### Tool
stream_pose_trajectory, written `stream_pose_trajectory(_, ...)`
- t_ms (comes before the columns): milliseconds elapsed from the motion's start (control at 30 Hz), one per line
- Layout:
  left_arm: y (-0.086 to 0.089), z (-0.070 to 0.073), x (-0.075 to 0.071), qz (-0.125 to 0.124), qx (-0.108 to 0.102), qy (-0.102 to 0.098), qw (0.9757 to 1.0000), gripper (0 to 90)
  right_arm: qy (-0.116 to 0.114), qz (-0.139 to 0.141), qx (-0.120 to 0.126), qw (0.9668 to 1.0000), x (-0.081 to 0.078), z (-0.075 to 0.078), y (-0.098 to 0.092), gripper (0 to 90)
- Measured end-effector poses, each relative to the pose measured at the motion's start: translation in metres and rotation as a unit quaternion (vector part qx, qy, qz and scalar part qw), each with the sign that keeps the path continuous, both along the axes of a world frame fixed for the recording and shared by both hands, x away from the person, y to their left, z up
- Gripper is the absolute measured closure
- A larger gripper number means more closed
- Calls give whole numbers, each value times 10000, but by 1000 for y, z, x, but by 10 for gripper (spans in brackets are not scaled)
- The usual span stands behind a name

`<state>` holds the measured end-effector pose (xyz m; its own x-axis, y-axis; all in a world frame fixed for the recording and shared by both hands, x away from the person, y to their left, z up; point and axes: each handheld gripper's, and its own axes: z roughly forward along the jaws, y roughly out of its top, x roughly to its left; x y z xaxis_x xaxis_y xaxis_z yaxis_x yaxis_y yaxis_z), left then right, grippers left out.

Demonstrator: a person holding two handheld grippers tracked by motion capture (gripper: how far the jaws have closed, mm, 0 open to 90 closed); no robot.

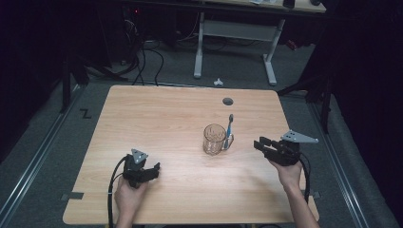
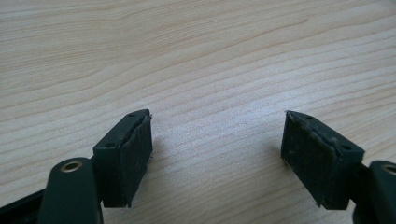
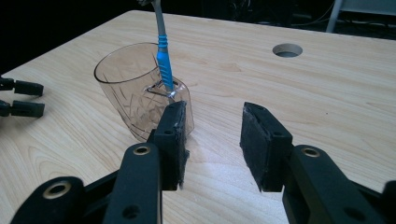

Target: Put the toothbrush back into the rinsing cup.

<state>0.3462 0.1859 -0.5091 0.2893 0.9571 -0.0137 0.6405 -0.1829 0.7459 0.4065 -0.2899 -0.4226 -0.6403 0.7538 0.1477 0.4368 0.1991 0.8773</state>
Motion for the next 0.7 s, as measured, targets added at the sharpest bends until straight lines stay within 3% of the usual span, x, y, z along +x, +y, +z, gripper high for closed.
stream_pose_trajectory(700, 0, 0, 0, -1, 3, 1, 10000, 253, 236, -283, -94, 9993, 4, -25, -9, 610)
